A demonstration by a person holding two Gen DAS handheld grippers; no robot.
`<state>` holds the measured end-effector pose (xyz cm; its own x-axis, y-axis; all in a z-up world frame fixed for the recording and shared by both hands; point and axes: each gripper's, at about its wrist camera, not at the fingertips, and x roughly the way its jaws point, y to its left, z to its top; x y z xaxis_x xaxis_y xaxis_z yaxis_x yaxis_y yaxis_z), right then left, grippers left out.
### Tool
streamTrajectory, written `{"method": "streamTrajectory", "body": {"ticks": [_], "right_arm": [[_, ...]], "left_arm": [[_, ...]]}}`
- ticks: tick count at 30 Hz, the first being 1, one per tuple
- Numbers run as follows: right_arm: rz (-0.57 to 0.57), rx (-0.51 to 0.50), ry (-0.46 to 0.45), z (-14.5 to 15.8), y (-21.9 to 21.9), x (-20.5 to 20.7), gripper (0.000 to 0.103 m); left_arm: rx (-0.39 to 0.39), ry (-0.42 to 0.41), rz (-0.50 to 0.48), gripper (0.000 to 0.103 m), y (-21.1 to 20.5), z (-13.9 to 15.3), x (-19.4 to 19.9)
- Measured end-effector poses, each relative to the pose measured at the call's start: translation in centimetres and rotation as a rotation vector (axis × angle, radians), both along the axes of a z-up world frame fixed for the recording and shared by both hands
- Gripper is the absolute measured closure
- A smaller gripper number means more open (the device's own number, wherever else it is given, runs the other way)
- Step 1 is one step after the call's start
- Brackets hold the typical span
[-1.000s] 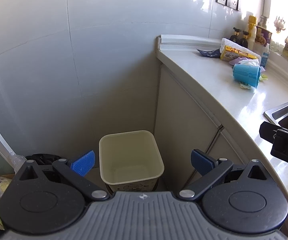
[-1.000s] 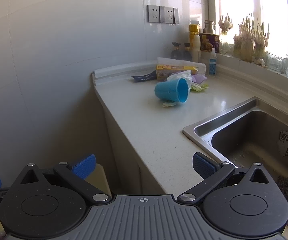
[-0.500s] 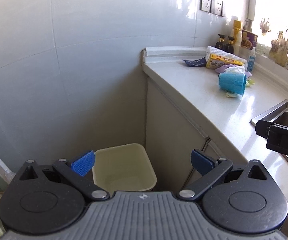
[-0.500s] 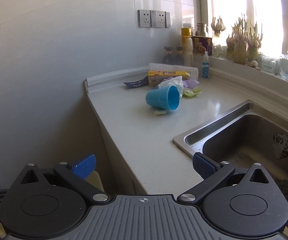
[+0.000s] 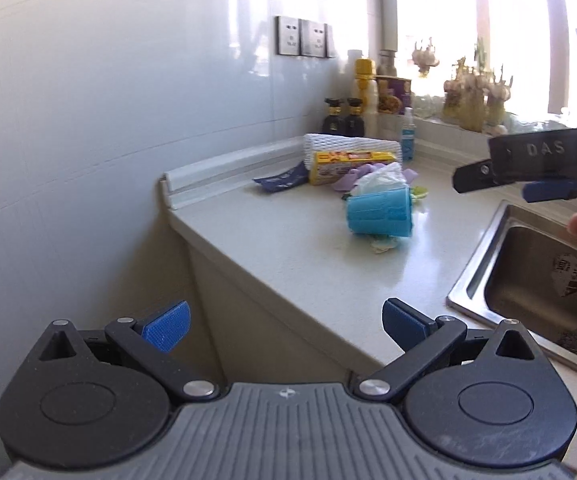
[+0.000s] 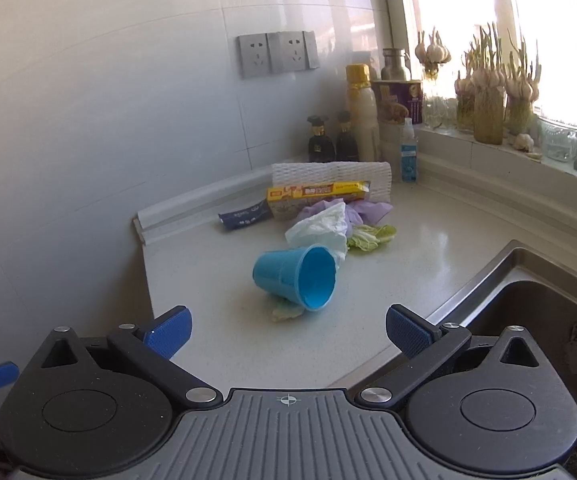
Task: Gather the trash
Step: 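Grasp the blue cup with the left tool while the right tool grasps the white tissue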
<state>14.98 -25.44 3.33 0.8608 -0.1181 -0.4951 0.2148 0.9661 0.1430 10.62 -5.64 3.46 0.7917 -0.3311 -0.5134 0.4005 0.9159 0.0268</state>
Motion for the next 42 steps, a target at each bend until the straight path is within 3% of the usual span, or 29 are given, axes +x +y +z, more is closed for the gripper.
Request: {"method": "streamTrajectory", "body": {"ticks": [5, 9, 12, 17, 23, 29, 33, 37, 42], "right_arm": [[0.054, 0.144, -0.020, -0.2, -4.1, 3.7, 0.000], [0.083, 0.273, -0.010, -1.4, -7.3, 6.7, 0.000], [0.096, 0.352, -0.008, -2.7, -9.4, 9.0, 0.000], [0.104, 0.447, 0.018, -4.7, -11.4, 12.7, 0.005], [0.065, 0.512, 0.052, -6.5, -12.2, 16.1, 0.024], [-0.019, 0.514, 0.072, -7.2, -12.4, 18.2, 0.056], [-0.023, 0.553, 0.057, -7.6, -12.6, 18.6, 0.069], [-0.022, 0.556, 0.065, -7.7, -12.4, 18.7, 0.088], [-0.017, 0.553, 0.060, -7.6, -12.3, 18.4, 0.094]], "left_arm": [[-0.055, 0.057, -0.083, 0.000, -2.7, -0.7, 3.7], [-0.113, -0.008, -0.172, 0.000, -5.1, -1.5, 5.3], [-0.133, 0.000, -0.232, 0.000, -7.1, -2.3, 7.1], [-0.109, -0.037, -0.225, 0.000, -9.8, -3.3, 9.5], [-0.140, -0.001, -0.194, 0.000, -10.9, -4.0, 11.8], [-0.173, 0.015, -0.192, 0.001, -11.0, -4.4, 13.0], [-0.197, 0.032, -0.202, 0.009, -10.8, -4.5, 13.2], [-0.208, 0.053, -0.198, 0.032, -10.8, -4.7, 13.6], [-0.211, 0.063, -0.182, 0.057, -10.8, -4.9, 14.1]]}}
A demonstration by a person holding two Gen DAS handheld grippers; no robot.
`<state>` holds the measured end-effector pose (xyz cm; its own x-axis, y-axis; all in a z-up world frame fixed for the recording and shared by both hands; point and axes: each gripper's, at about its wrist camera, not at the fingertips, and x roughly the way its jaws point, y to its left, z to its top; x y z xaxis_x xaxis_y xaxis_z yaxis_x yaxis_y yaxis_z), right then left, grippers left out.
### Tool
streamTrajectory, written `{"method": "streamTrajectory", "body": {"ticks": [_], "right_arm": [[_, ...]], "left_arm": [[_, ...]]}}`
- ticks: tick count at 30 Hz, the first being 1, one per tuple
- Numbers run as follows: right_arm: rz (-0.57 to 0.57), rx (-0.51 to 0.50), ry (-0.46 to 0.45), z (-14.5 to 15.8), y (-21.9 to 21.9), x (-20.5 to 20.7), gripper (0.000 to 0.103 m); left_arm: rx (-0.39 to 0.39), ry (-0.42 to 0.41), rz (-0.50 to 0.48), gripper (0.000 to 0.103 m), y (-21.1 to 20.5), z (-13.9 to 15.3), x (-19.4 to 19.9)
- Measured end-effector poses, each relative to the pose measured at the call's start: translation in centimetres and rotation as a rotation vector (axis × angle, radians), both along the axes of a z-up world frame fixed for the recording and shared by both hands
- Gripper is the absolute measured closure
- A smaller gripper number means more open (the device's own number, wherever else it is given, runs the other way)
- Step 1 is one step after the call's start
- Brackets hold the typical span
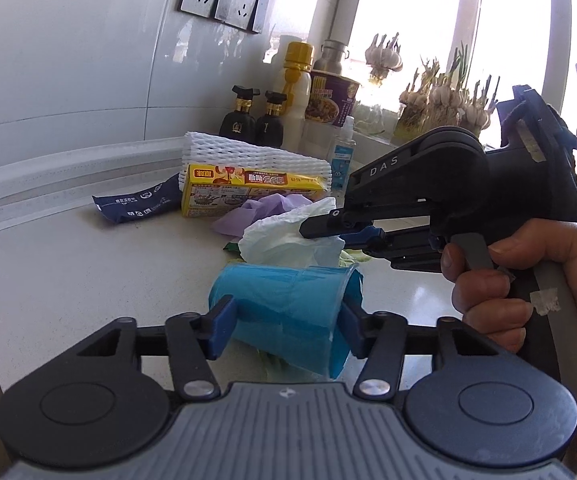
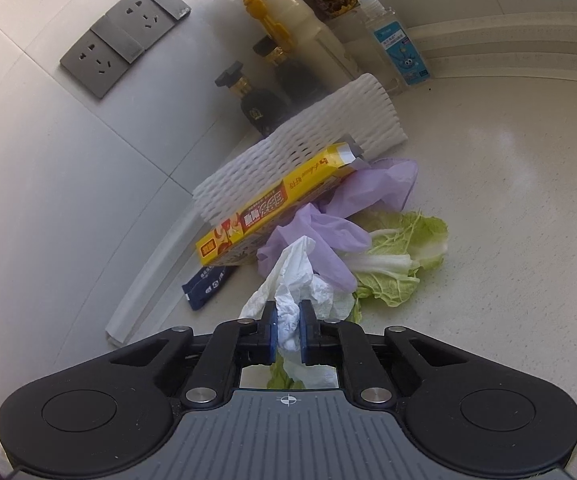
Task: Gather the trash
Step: 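Grasp the blue cup with the left tool while the right tool grasps the white tissue, then carry the blue cup and tissue with both tools over the cream wastebasket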
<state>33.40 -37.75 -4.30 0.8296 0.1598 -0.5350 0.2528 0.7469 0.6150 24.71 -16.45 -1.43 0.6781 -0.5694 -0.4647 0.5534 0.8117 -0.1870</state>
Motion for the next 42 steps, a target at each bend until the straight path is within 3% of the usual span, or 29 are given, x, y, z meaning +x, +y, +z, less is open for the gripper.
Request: {"method": "streamTrajectory", "body": {"ticks": [5, 9, 10, 27, 36, 42], "right_arm": [[-0.012, 0.001, -0.007, 0.3, -0.2, -0.5, 0.094], [-0.015, -0.007, -0.018, 0.9, -0.4, -0.8, 0.094], [-0.017, -0.008, -0.021, 1.1, -0.4, -0.9, 0.094], [0.002, -0.028, -0.084, 4.7, 1.3, -3.6, 0.094], [0.090, -0.030, -0.119, 6.7, 5.8, -6.0, 0.094], [0.203, -0.052, -0.133, 7.4, 11.4, -7.5, 0.094]], "left_arm": [[0.023, -0.031, 0.024, 0.072, 0.2, 0.1, -0.1], [0.019, -0.036, 0.071, 0.090, 0.9, 0.5, 0.0], [0.018, -0.037, 0.082, 0.099, 1.0, 0.6, 0.1], [-0.046, -0.044, 0.136, 0.100, 4.5, 2.3, -1.1], [-0.052, -0.059, 0.201, 0.100, 10.4, 3.7, -3.0], [-0.031, -0.046, 0.268, 0.100, 16.1, 3.6, -5.0]]}}
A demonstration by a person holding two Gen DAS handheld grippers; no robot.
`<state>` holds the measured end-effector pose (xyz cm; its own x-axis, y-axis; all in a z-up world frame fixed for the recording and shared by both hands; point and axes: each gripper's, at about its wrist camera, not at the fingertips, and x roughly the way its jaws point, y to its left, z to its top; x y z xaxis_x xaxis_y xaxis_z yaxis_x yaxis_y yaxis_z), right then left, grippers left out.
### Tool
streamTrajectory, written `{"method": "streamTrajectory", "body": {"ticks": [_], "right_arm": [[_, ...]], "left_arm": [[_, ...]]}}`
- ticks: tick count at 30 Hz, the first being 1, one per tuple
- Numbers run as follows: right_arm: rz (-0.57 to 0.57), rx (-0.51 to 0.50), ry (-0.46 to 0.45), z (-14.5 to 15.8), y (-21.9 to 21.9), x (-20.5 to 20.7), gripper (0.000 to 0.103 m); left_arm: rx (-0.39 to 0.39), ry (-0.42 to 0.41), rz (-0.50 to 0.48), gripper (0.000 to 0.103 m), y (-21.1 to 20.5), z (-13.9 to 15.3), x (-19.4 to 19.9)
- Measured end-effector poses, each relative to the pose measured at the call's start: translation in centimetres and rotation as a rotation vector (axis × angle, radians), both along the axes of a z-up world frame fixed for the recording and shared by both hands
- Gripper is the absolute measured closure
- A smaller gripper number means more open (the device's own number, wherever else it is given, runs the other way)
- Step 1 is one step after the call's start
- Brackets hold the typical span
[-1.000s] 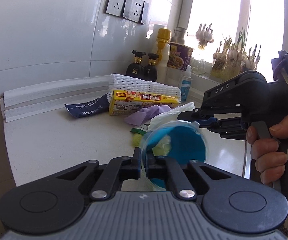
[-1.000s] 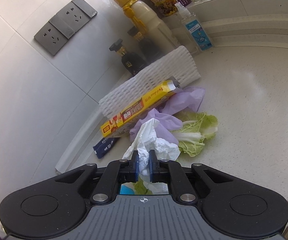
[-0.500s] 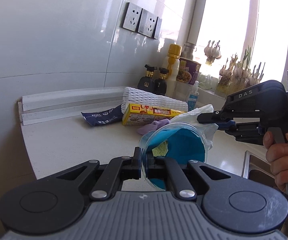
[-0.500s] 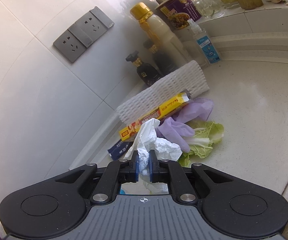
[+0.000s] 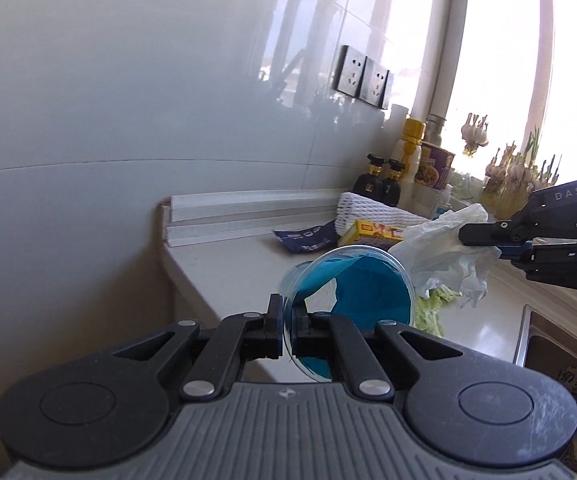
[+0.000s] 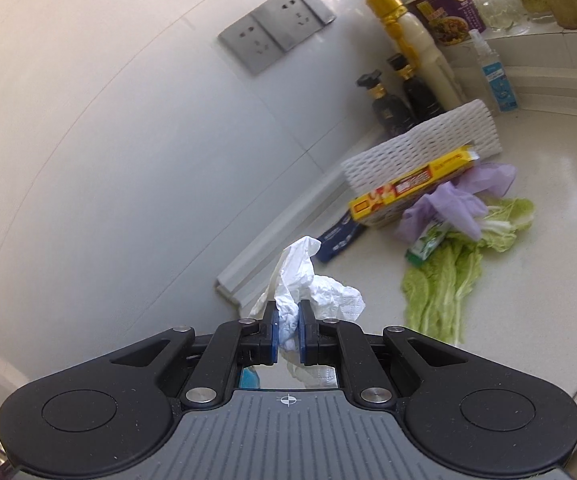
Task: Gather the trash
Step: 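Carry the blue cup and tissue with both tools over the cream wastebasket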
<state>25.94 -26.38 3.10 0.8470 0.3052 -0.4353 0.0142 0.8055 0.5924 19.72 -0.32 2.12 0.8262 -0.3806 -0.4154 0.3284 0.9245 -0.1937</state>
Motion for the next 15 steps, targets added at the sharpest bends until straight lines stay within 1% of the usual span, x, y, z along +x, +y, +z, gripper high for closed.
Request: {"method": "streamTrajectory", "body": {"ticks": [5, 8, 12, 15], "right_arm": [[0.100, -0.036, 0.030, -0.7, 5.6, -0.3, 0.094], [0.178, -0.080, 0.043, -1.7, 9.9, -0.3, 0.094], [0.263, -0.158, 0.076, -4.4, 15.5, 0.0, 0.094], [0.314, -0.189, 0.126, -7.6, 19.0, 0.6, 0.094]], "left_arm": [[0.049, 0.039, 0.052, 0.100, 4.5, -1.5, -1.3], [0.087, 0.072, 0.080, 0.100, 7.1, -3.1, -2.0], [0.121, 0.145, 0.114, 0.100, 9.8, -6.2, -2.5], [0.165, 0.192, 0.132, 0.100, 11.3, -9.1, -3.0]]}}
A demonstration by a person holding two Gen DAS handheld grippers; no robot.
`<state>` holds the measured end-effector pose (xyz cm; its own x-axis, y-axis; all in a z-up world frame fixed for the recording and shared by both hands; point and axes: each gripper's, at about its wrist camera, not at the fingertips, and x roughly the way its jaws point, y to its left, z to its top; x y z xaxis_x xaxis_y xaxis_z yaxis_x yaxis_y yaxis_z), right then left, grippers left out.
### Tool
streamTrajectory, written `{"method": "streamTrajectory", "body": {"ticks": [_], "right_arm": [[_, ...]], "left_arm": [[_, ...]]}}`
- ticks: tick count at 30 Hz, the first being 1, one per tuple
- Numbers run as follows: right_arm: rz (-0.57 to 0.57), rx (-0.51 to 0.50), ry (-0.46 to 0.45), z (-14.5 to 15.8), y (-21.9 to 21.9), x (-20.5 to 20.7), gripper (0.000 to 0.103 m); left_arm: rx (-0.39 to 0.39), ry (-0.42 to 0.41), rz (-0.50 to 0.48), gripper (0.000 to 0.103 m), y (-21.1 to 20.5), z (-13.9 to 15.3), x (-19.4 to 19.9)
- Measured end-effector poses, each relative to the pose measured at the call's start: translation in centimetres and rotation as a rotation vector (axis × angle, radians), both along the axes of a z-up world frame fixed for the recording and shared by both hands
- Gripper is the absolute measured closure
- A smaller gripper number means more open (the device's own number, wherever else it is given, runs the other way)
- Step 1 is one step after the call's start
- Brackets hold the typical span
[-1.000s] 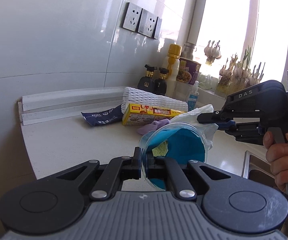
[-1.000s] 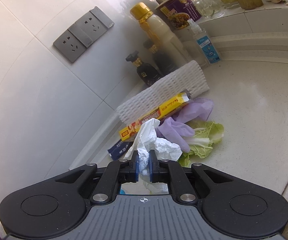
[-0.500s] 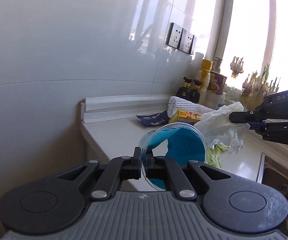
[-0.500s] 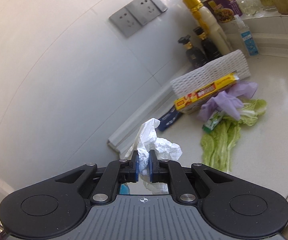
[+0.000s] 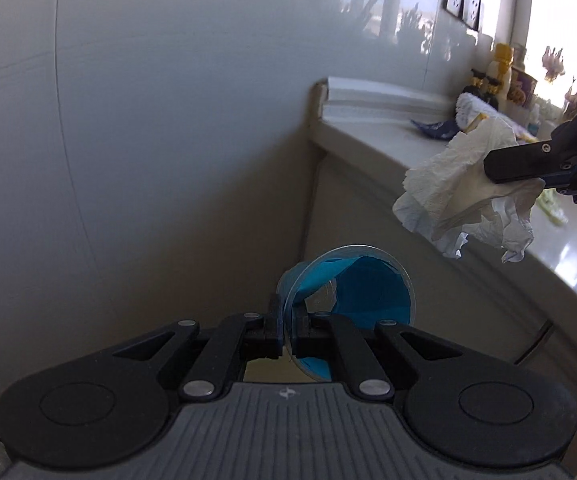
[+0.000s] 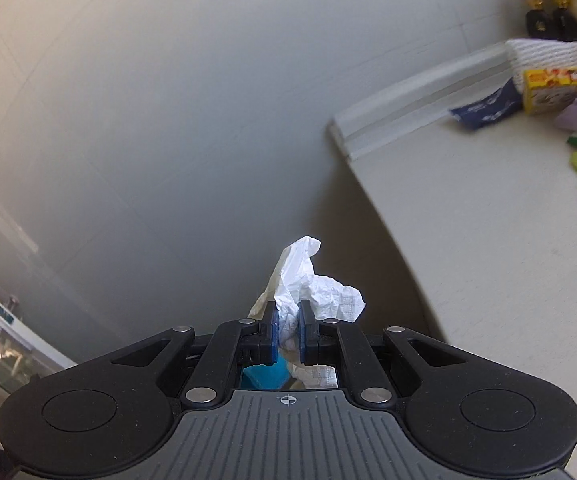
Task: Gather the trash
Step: 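Carry the blue cup and tissue with both tools over the cream wastebasket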
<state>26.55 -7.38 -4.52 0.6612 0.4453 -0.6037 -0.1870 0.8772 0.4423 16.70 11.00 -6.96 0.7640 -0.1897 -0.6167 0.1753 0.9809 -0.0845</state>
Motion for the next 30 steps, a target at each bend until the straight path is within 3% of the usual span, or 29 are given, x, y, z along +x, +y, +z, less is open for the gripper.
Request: {"method": "streamTrajectory", "body": {"ticks": [7, 13, 17, 23, 30], "right_arm": [[0.048, -0.100, 0.095, -9.0, 5.3, 1.6, 0.094], [0.046, -0.109, 0.162, -17.7, 5.3, 3.8, 0.094], [0.018, -0.081, 0.258, -22.5, 3.8, 4.8, 0.094], [0.029, -0.134, 0.309, -26.0, 3.1, 5.3, 0.094], [0.056, -0.243, 0.340, -28.2, 4.7, 5.2, 0.094]], "left_arm": [[0.061, 0.112, 0.006, 0.100, 1.1, -7.2, 0.2], [0.092, 0.185, -0.001, 0.099, 0.8, -14.0, 1.4], [0.118, 0.240, -0.007, 0.099, 0.5, -17.0, 1.9], [0.152, 0.291, -0.017, 0.099, -0.4, -19.1, 3.1], [0.221, 0.352, -0.067, 0.096, -2.0, -20.7, 4.2]]}}
